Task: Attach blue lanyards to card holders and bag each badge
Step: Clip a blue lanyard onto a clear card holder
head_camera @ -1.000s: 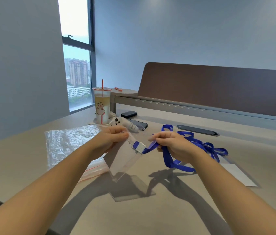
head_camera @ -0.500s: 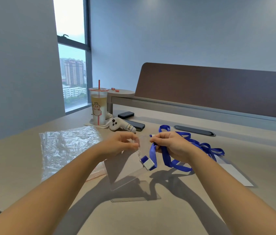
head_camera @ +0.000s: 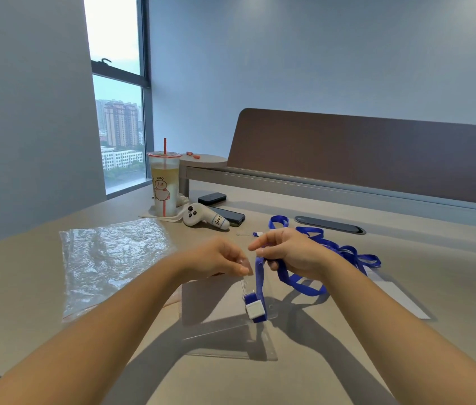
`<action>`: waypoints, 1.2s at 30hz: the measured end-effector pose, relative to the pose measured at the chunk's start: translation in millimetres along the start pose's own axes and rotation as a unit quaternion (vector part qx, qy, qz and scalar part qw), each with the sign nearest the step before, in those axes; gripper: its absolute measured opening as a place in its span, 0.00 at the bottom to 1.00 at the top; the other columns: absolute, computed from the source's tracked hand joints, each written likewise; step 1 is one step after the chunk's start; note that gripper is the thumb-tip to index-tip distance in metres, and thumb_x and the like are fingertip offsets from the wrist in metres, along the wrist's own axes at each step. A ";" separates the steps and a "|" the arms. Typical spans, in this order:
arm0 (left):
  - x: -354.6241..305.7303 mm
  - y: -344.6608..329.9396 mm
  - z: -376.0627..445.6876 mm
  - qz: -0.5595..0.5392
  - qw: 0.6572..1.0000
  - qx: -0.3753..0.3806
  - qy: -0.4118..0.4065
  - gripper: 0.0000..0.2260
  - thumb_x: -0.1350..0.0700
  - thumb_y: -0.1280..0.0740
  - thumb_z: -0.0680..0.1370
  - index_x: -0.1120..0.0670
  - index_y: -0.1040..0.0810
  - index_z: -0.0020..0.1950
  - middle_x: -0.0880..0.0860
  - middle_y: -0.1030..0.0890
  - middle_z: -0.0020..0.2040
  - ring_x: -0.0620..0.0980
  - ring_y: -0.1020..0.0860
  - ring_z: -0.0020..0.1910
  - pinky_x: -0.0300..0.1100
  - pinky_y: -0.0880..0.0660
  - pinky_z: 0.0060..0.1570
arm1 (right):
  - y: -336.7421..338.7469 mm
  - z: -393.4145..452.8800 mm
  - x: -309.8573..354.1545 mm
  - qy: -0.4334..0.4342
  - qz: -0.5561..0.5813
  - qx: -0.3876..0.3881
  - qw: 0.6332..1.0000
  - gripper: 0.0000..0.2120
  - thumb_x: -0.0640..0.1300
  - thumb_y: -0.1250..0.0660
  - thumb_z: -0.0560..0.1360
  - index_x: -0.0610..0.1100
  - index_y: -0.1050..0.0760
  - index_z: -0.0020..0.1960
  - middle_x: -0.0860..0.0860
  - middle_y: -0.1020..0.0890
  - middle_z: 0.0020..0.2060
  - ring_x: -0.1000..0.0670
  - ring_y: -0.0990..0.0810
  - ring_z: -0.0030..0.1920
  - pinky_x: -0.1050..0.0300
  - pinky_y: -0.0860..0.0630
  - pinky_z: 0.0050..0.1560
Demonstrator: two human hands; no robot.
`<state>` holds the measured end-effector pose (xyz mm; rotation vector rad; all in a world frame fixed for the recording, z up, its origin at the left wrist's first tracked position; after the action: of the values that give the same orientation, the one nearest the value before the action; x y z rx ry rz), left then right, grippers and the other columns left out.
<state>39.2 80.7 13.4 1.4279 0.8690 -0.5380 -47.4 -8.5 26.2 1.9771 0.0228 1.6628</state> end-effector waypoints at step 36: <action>18.7 3.3 7.1 0.038 0.996 -0.066 0.049 0.11 0.63 0.35 0.75 0.50 0.31 0.37 0.52 0.25 0.42 0.50 0.28 0.45 0.35 0.32 0.40 | -9.3 3.0 20.7 0.060 -0.415 -0.110 0.901 0.13 0.39 0.38 0.75 0.39 0.25 0.59 0.43 0.20 0.54 0.47 0.23 0.51 0.57 0.26 0.53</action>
<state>54.3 77.4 0.3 1.3694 0.9078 -0.3491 -36.7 5.5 40.8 1.3798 0.6100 1.1380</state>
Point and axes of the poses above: each hand's wrist, its own z-axis towards the middle knuckle, its own y-axis out of the back of the hand, x = y × z, the point moved 5 cm from there along z, towards the middle knuckle
